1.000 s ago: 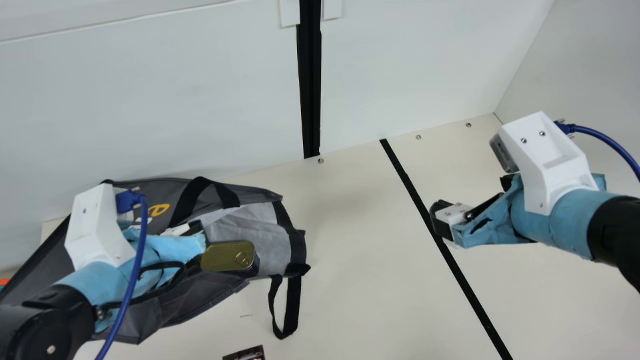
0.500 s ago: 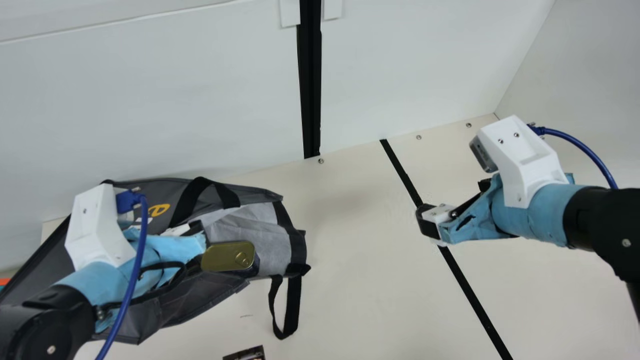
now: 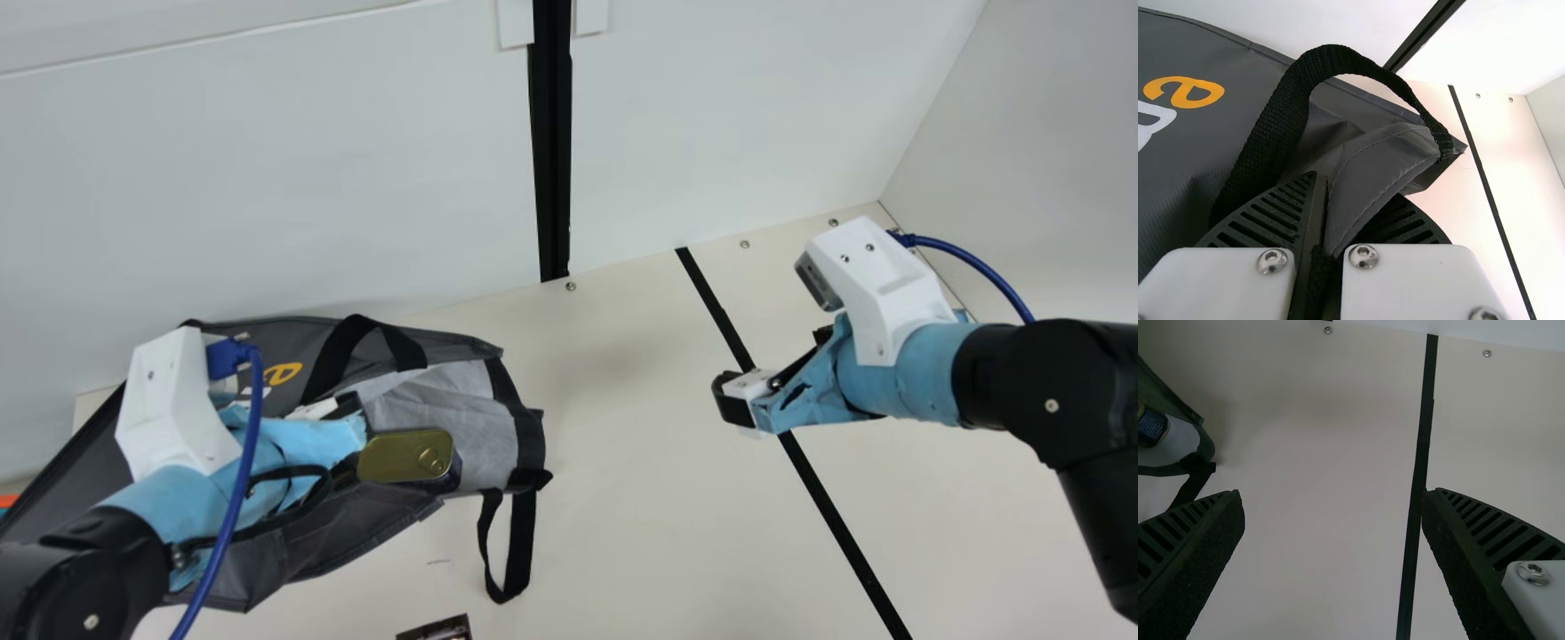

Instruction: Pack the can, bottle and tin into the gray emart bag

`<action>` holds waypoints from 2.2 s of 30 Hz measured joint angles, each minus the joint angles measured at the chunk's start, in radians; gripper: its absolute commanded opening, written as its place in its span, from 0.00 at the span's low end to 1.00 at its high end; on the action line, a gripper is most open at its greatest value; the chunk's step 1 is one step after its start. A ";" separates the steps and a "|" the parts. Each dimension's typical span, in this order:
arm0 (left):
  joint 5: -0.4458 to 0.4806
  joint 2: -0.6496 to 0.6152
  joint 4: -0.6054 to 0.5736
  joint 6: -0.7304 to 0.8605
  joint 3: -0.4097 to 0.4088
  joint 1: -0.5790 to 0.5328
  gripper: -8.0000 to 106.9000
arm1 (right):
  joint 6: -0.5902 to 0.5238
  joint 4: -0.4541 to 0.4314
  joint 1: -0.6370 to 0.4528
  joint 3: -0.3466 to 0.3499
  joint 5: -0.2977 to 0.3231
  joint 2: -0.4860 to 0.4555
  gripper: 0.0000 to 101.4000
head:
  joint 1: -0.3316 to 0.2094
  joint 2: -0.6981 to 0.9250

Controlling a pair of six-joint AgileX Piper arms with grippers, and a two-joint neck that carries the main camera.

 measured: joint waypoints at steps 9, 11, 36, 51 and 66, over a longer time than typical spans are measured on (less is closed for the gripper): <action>0.000 0.000 0.000 0.000 0.000 0.000 0.16 | -0.037 0.044 0.020 0.027 -0.034 0.041 0.90 | 0.000 0.000; 0.000 0.000 0.000 0.000 0.000 0.000 0.16 | -0.043 0.055 0.023 0.032 -0.047 0.051 0.90 | 0.000 0.000; 0.000 0.000 0.000 0.000 0.000 0.000 0.16 | -0.153 0.199 0.094 0.082 -0.144 0.191 0.90 | 0.000 0.000; 0.000 0.000 0.000 0.000 0.000 0.000 0.16 | -0.239 0.311 0.140 0.083 -0.172 0.295 0.90 | 0.000 0.002; 0.000 0.000 0.000 0.000 0.000 0.000 0.16 | -0.309 0.376 0.180 0.058 -0.188 0.407 0.90 | 0.000 0.000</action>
